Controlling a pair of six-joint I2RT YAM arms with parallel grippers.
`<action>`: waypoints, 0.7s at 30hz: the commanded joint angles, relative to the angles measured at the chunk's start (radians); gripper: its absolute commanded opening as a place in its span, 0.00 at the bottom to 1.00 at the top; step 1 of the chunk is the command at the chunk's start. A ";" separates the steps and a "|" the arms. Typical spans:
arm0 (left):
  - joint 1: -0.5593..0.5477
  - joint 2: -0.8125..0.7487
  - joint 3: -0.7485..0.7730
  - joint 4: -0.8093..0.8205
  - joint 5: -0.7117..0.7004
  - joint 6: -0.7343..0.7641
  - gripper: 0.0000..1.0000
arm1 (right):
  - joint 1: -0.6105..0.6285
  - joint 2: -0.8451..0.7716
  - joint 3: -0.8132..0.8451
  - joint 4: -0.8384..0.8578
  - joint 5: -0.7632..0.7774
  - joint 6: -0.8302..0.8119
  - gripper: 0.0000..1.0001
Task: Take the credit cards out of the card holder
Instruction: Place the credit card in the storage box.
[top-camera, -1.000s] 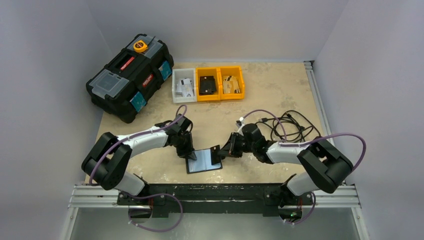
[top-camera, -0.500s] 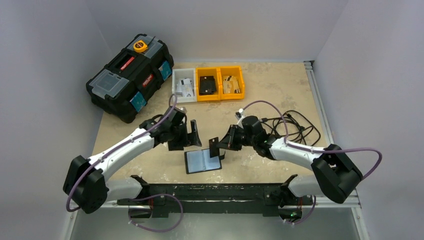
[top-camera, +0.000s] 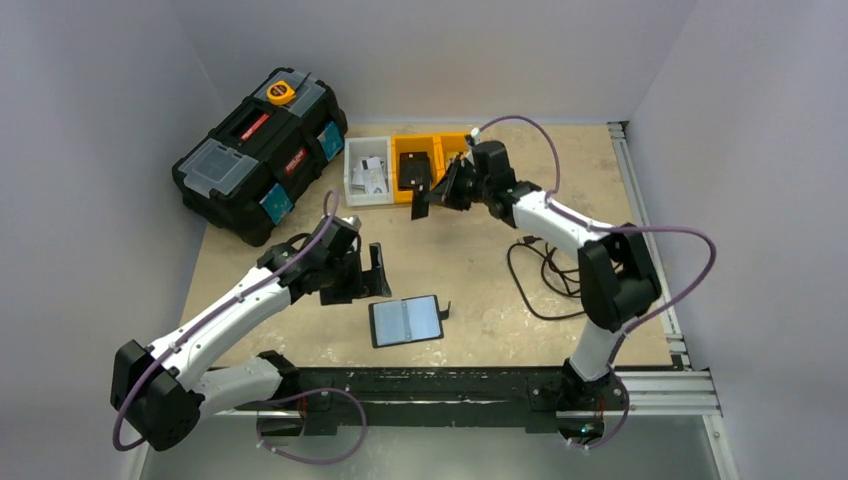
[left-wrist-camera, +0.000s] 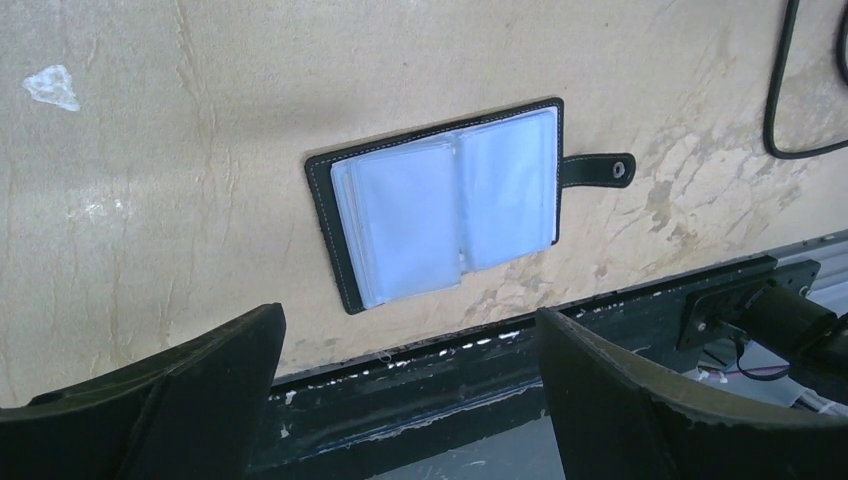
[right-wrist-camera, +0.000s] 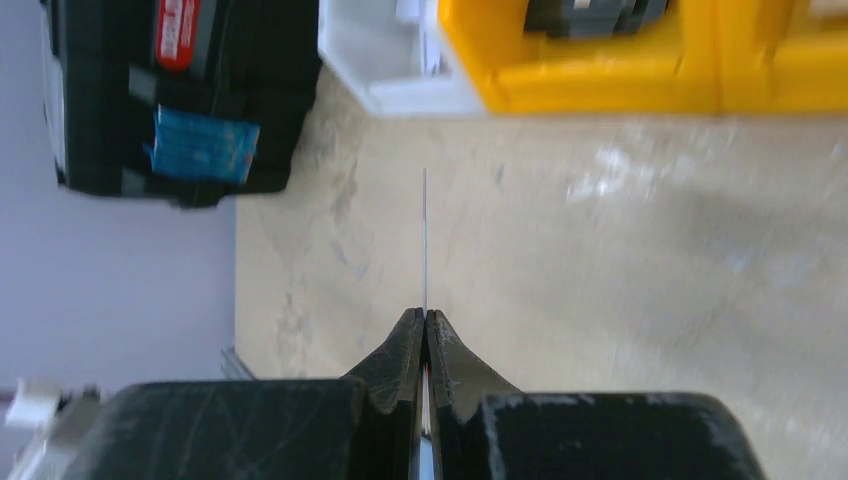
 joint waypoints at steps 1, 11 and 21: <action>0.005 -0.060 0.006 -0.027 -0.012 0.027 0.96 | -0.063 0.158 0.256 -0.092 0.012 -0.078 0.00; 0.005 -0.098 0.012 -0.051 -0.003 0.046 0.97 | -0.104 0.531 0.727 -0.211 -0.013 -0.086 0.00; 0.005 -0.100 -0.001 -0.041 0.004 0.044 0.97 | -0.105 0.630 0.860 -0.250 0.003 -0.063 0.25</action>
